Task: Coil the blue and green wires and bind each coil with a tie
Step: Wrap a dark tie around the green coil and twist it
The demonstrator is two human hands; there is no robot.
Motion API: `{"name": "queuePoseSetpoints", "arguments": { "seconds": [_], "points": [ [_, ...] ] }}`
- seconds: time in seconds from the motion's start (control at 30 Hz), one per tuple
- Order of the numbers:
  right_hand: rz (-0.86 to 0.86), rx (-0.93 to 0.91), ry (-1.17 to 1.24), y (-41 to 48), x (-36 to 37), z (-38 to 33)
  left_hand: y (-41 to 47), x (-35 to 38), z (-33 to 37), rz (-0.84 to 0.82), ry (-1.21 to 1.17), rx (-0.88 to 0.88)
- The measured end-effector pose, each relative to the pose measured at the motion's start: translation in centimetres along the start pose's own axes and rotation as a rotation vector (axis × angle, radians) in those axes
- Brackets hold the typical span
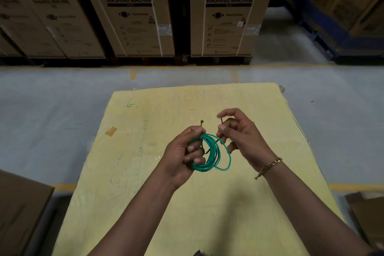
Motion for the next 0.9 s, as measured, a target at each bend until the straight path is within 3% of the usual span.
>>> {"name": "queuePoseSetpoints", "arguments": {
  "seconds": [0.13, 0.23, 0.47, 0.63, 0.8, 0.9],
  "points": [
    [-0.105, 0.035, 0.012, -0.7, -0.3, 0.8, 0.5, -0.6, 0.3, 0.114, -0.193, -0.004],
    [-0.182, 0.039, 0.029, -1.2, -0.4, 1.0, 1.0, -1.2, 0.4, 0.176, -0.179, 0.015],
    [-0.146, 0.171, 0.18, -0.8, 0.2, 0.8, 0.9, -0.4, 0.0, 0.214, -0.061, 0.078],
    [0.155, -0.091, 0.022, -0.5, 0.0, 1.4, 1.1, -0.7, -0.1, 0.277, -0.137, 0.033],
    [0.072, -0.511, -0.493, -1.0, 0.6, 1.7, 1.6, -1.1, -0.1, 0.338, -0.263, -0.006],
    [0.045, -0.674, -0.709, -1.3, 0.8, 2.2, 1.8, -1.0, 0.0, 0.358, -0.315, -0.004]
  ]
}}
Point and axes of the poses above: each hand's wrist, its own y-axis towards the middle knuckle, its own x-axis out of the palm, z = x × y, the point moved 2 cm from there along y, towards the middle knuckle, and after that the axes turned 4 degrees about x, right-handed, at the moved point
